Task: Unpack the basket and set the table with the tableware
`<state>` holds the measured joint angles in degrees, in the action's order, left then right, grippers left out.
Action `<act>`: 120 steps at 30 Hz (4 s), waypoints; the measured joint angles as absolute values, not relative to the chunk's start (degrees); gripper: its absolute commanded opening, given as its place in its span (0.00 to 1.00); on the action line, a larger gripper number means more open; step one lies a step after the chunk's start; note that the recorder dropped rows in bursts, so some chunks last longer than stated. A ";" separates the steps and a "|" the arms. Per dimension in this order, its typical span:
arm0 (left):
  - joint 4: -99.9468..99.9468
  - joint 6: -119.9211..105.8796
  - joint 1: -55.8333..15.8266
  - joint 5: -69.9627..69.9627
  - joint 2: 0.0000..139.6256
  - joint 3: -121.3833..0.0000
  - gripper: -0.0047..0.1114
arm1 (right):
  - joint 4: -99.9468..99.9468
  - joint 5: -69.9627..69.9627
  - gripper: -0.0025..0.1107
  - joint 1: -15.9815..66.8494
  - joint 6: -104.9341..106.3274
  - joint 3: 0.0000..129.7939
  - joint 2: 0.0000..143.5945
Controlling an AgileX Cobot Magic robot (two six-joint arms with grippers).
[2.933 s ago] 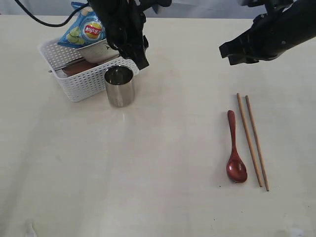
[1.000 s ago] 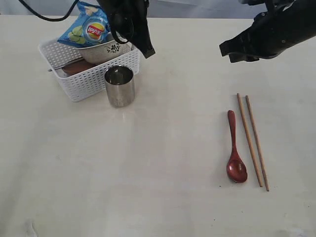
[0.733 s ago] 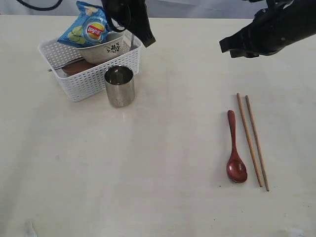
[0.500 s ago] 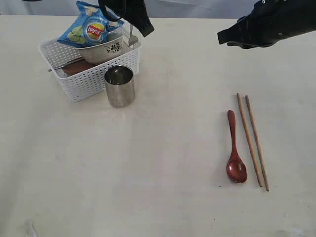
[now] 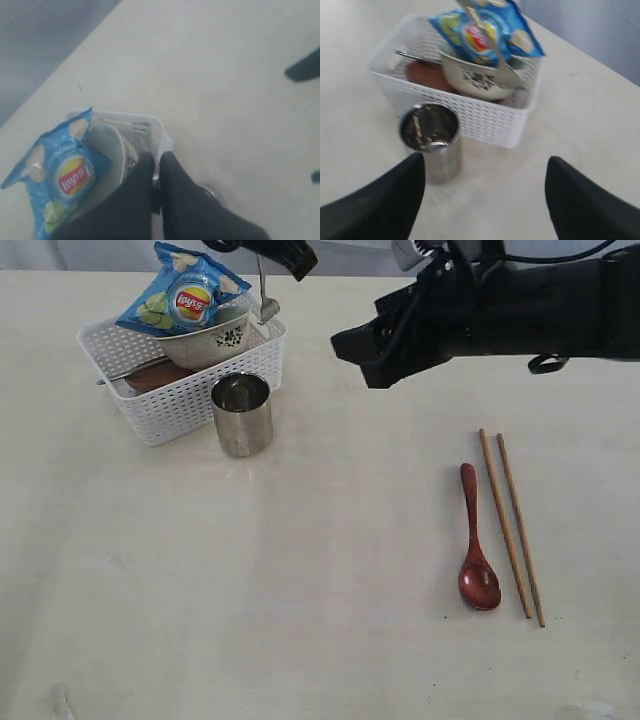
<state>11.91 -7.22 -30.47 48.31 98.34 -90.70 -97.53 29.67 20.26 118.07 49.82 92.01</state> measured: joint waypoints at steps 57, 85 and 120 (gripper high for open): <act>-8.10 -6.48 -30.47 52.23 93.34 -93.34 0.04 | -99.56 38.77 0.59 20.50 121.24 58.08 91.55; -11.63 -6.69 -30.47 52.65 91.96 -95.11 0.04 | -99.06 37.52 0.03 20.50 121.39 57.88 94.05; -24.46 -31.19 -30.47 28.19 76.92 -70.78 0.63 | -77.76 69.04 0.02 9.78 97.81 61.45 96.68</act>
